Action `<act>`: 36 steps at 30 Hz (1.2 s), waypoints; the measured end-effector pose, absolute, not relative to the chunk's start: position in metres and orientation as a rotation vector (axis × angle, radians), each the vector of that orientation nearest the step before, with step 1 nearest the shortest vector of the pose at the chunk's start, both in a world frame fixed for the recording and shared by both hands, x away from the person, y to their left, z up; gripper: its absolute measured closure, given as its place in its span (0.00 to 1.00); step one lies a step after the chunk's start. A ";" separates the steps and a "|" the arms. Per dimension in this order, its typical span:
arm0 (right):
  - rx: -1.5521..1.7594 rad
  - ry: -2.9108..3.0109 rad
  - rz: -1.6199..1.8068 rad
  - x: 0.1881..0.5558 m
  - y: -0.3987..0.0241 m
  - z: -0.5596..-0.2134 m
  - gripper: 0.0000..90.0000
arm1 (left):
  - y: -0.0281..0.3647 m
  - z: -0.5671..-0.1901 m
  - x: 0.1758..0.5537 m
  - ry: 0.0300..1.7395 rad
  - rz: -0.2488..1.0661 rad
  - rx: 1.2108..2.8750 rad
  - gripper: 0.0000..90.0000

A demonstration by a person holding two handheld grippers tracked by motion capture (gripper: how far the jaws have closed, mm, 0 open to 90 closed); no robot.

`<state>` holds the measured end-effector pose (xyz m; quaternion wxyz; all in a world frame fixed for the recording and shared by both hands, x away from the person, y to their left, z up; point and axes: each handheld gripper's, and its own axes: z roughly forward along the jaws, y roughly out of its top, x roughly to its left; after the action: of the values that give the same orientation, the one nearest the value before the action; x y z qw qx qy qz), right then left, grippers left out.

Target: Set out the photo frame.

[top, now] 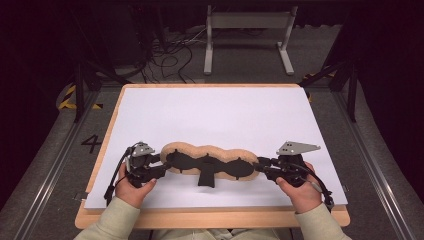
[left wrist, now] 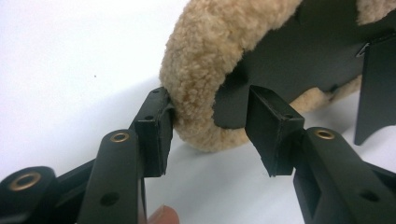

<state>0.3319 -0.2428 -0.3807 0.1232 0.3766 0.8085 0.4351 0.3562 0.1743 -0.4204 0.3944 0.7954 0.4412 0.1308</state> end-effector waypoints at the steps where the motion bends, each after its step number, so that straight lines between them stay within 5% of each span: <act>1: 1.087 2.373 1.297 0.330 -0.245 -0.381 0.78 | 0.176 -0.421 0.355 1.113 0.323 2.018 0.58; 36: 0.965 2.509 1.299 0.315 -0.250 -0.375 0.79 | 0.186 -0.424 0.345 1.087 0.203 2.021 0.52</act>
<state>0.3146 -0.2499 -0.3754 0.0779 0.3222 0.8378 0.4338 0.3453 0.1865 -0.4238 0.4067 0.8014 0.4311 0.0805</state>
